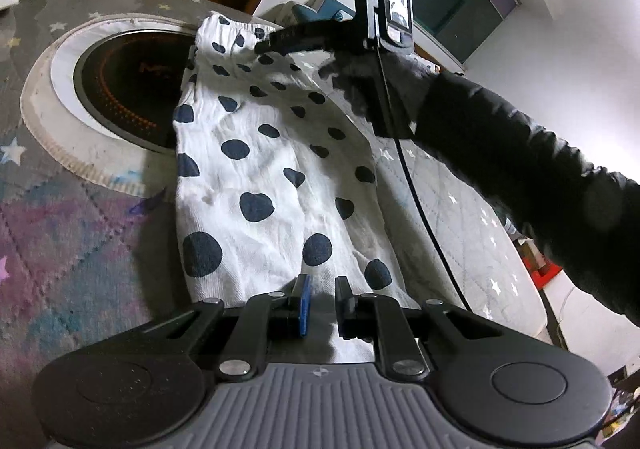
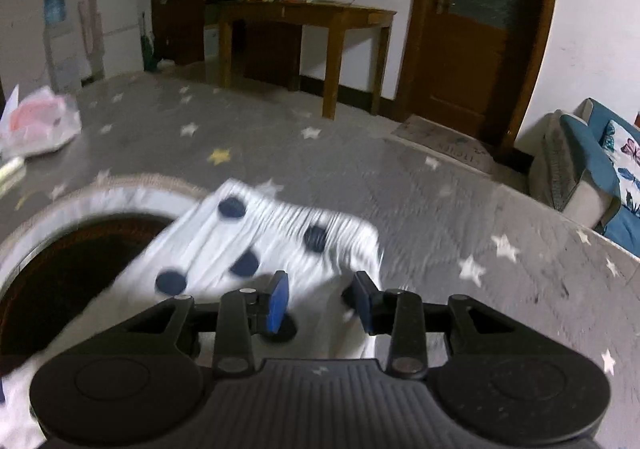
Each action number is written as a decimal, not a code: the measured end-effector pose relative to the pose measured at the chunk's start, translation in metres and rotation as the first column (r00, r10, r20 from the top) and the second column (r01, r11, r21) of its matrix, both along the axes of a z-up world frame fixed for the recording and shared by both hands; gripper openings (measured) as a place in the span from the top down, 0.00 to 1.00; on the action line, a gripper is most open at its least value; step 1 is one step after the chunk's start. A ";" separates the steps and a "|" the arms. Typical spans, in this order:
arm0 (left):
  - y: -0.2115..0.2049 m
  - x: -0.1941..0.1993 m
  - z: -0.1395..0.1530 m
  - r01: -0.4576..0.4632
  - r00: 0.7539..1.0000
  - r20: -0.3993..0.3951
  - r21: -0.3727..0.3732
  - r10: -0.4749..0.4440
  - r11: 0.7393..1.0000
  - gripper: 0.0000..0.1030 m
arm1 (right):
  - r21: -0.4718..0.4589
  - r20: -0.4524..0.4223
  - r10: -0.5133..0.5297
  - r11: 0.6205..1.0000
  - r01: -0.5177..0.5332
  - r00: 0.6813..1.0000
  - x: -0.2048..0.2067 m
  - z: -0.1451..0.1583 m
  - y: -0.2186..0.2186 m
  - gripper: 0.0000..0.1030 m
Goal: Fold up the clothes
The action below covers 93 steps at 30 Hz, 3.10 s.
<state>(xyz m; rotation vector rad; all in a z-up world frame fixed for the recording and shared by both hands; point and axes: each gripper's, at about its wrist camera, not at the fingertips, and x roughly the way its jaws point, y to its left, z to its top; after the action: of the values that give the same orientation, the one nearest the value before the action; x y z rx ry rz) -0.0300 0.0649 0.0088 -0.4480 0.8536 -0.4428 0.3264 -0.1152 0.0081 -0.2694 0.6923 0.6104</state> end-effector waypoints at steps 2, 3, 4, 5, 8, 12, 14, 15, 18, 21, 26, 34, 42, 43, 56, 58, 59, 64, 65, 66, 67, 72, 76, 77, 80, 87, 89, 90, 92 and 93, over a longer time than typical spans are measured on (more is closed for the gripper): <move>0.000 0.000 0.000 0.000 1.000 -0.001 -0.002 0.000 1.000 0.85 | 0.027 -0.003 -0.010 1.000 0.010 1.000 0.009 0.002 -0.001 0.63; 0.000 0.001 0.001 0.001 1.000 -0.002 -0.004 -0.001 1.000 0.84 | 0.038 -0.004 -0.020 0.999 0.020 1.000 0.011 0.001 -0.003 0.62; 0.000 0.001 0.001 0.002 1.000 -0.003 -0.005 -0.002 1.000 0.83 | 0.048 -0.006 -0.029 0.998 0.029 1.000 0.014 0.001 -0.006 0.57; 0.000 0.001 0.002 0.003 1.000 -0.001 -0.007 -0.003 1.000 0.82 | 0.059 -0.007 -0.038 0.998 0.039 0.999 0.017 0.000 -0.008 0.55; 0.001 0.002 0.006 0.003 1.000 0.007 -0.001 -0.003 1.000 0.81 | 0.090 -0.013 -0.066 0.994 0.067 0.998 0.025 -0.002 -0.016 0.53; 0.005 0.004 0.011 -0.011 1.000 0.018 0.007 0.011 1.000 0.79 | 0.109 -0.053 -0.069 0.991 0.075 0.996 0.034 -0.012 -0.020 0.50; 0.007 0.004 0.014 -0.022 0.999 0.027 0.013 0.022 1.000 0.76 | 0.128 -0.058 -0.068 0.989 0.075 0.996 0.035 -0.013 -0.023 0.50; 0.009 0.003 0.016 -0.028 0.999 0.033 0.015 0.028 0.999 0.75 | 0.137 -0.061 -0.068 0.988 0.075 0.996 0.036 -0.014 -0.024 0.52; 0.012 0.003 0.020 -0.051 0.998 0.038 0.023 0.050 0.998 0.73 | 0.156 -0.077 -0.052 0.986 0.063 0.996 0.038 -0.012 -0.027 0.65; 0.015 0.003 0.021 -0.072 0.997 0.033 0.035 0.071 0.997 0.72 | 0.192 -0.113 -0.055 0.978 0.076 0.992 0.040 -0.011 -0.032 0.82; 0.018 -0.001 0.023 -0.109 0.994 0.023 0.054 0.108 0.993 0.68 | 0.239 -0.118 -0.061 0.967 0.088 0.991 0.033 -0.003 -0.039 0.86; 0.019 -0.016 0.026 -0.158 0.987 0.014 0.092 0.158 0.983 0.59 | 0.308 -0.092 -0.006 0.951 0.034 0.996 -0.011 0.037 -0.049 0.86; 0.021 -0.034 0.023 -0.208 0.978 -0.011 0.106 0.210 0.972 0.55 | 0.355 -0.078 0.082 0.934 -0.049 0.994 -0.089 0.071 -0.070 0.86; 0.021 -0.036 0.022 -0.211 0.977 -0.016 0.110 0.214 0.971 0.55 | 0.361 -0.080 0.097 0.930 -0.062 0.992 -0.100 0.074 -0.074 0.86; 0.025 -0.060 0.022 -0.258 0.966 -0.003 0.118 0.260 0.959 0.55 | 0.406 -0.084 0.332 0.873 -0.272 0.940 -0.246 0.095 -0.098 0.86; 0.026 -0.063 0.022 -0.268 0.963 -0.001 0.118 0.270 0.956 0.55 | 0.399 -0.060 0.384 0.855 -0.330 0.921 -0.269 0.098 -0.101 0.86; 0.027 -0.065 0.022 -0.274 0.961 -0.002 0.118 0.277 0.954 0.55 | 0.394 -0.047 0.409 0.846 -0.359 0.911 -0.280 0.099 -0.102 0.86; 0.030 -0.075 0.025 -0.298 0.954 0.011 0.116 0.299 0.947 0.55 | 0.364 -0.013 0.491 0.814 -0.453 0.871 -0.327 0.094 -0.111 0.86; 0.030 -0.077 0.026 -0.301 0.953 0.014 0.117 0.302 0.946 0.55 | 0.344 0.006 0.512 0.806 -0.483 0.859 -0.335 0.091 -0.112 0.86; 0.030 -0.079 0.026 -0.304 0.952 0.016 0.117 0.304 0.945 0.55 | 0.317 0.015 0.537 0.797 -0.514 0.843 -0.341 0.088 -0.112 0.85; 0.031 -0.082 0.027 -0.305 0.952 0.019 0.119 0.305 0.945 0.55 | 0.290 0.025 0.561 0.788 -0.543 0.827 -0.347 0.085 -0.113 0.85; 0.035 -0.095 0.032 -0.318 0.948 0.031 0.113 0.317 0.941 0.55 | 0.120 0.049 0.618 0.776 -0.619 0.784 -0.374 0.065 -0.118 0.74; 0.039 -0.106 0.040 -0.333 0.943 0.055 0.115 0.328 0.936 0.54 | 0.058 0.036 0.660 0.749 -0.660 0.751 -0.390 0.059 -0.121 0.73; 0.040 -0.108 0.043 -0.335 0.942 0.063 0.115 0.330 0.935 0.54 | 0.053 0.029 0.663 0.746 -0.664 0.748 -0.392 0.059 -0.121 0.73; 0.040 -0.111 0.051 -0.337 0.940 0.092 0.112 0.328 0.935 0.54 | 0.066 0.026 0.653 0.754 -0.653 0.757 -0.392 0.064 -0.121 0.73; 0.020 -0.106 0.069 -0.281 0.950 0.164 0.067 0.267 0.957 0.56 | 0.121 0.019 0.616 0.781 -0.613 0.788 -0.386 0.067 -0.110 0.73; 0.011 -0.103 0.069 -0.251 0.955 0.176 0.057 0.238 0.966 0.56 | 0.120 -0.003 0.615 0.783 -0.611 0.788 -0.385 0.060 -0.103 0.73; 0.006 -0.102 0.068 -0.234 0.959 0.179 0.054 0.221 0.971 0.57 | 0.116 -0.017 0.616 0.784 -0.610 0.788 -0.384 0.056 -0.100 0.73; 0.001 -0.102 0.067 -0.221 0.961 0.183 0.060 0.207 0.973 0.58 | 0.110 -0.035 0.617 0.784 -0.610 0.786 -0.385 0.048 -0.098 0.73; -0.001 -0.102 0.066 -0.217 0.962 0.185 0.064 0.202 0.974 0.58 | 0.117 -0.033 0.612 0.787 -0.605 0.790 -0.386 0.048 -0.099 0.73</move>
<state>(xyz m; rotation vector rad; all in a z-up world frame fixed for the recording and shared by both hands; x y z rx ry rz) -0.1317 0.0642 0.0746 -0.4104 0.6416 -0.2455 -0.0592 -0.2145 0.0563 -0.3845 0.6337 1.2826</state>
